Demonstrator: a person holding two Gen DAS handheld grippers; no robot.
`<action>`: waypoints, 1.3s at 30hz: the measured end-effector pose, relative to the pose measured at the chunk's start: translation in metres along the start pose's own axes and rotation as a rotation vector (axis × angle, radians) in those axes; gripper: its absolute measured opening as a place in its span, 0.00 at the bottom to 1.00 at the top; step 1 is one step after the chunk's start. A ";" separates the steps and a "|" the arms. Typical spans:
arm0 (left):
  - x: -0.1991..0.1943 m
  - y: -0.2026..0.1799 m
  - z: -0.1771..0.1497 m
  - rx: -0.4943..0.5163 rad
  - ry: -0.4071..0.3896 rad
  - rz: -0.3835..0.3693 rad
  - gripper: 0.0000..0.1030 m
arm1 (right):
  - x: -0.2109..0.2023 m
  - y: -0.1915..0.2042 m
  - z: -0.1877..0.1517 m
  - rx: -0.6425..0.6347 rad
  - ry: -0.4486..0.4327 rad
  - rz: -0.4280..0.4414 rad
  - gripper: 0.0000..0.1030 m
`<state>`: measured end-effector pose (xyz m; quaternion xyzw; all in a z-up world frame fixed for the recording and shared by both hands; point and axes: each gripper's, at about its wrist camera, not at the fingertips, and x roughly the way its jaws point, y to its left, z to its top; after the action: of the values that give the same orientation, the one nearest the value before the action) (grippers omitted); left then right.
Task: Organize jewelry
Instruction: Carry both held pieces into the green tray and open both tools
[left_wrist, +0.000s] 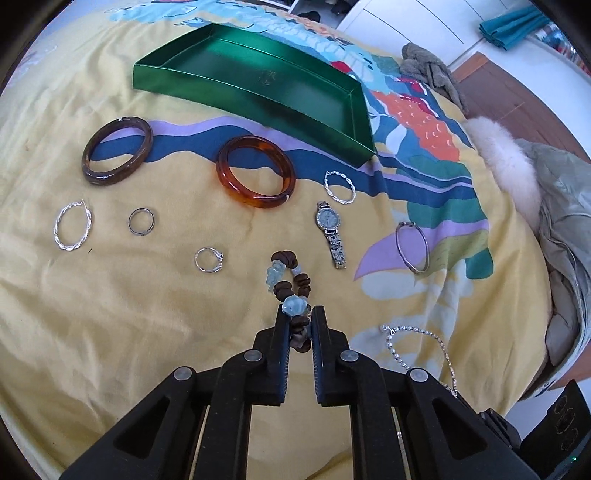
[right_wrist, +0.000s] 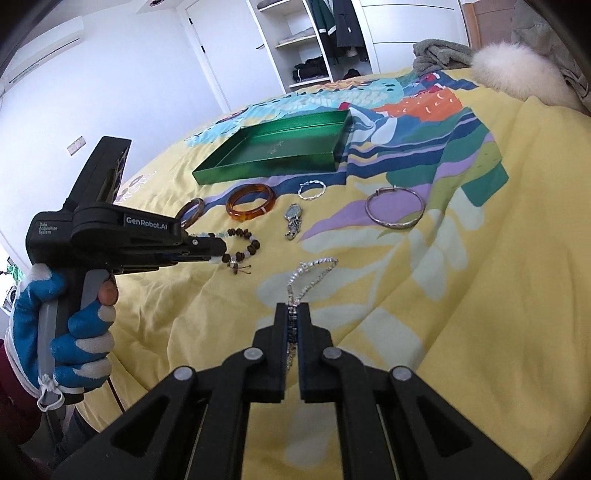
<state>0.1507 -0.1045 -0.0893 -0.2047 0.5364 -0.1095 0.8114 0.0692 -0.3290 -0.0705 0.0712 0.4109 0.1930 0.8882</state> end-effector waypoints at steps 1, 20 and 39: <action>-0.003 -0.002 -0.002 0.007 -0.002 -0.007 0.10 | -0.004 0.002 0.000 -0.002 -0.007 -0.001 0.04; -0.123 -0.038 0.015 0.203 -0.168 -0.115 0.10 | -0.070 0.054 0.038 -0.106 -0.158 -0.038 0.04; -0.133 0.004 0.189 0.263 -0.283 -0.013 0.10 | -0.003 0.087 0.218 -0.155 -0.288 -0.128 0.04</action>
<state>0.2702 -0.0070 0.0833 -0.1139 0.3969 -0.1541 0.8976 0.2074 -0.2438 0.0985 0.0030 0.2668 0.1551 0.9512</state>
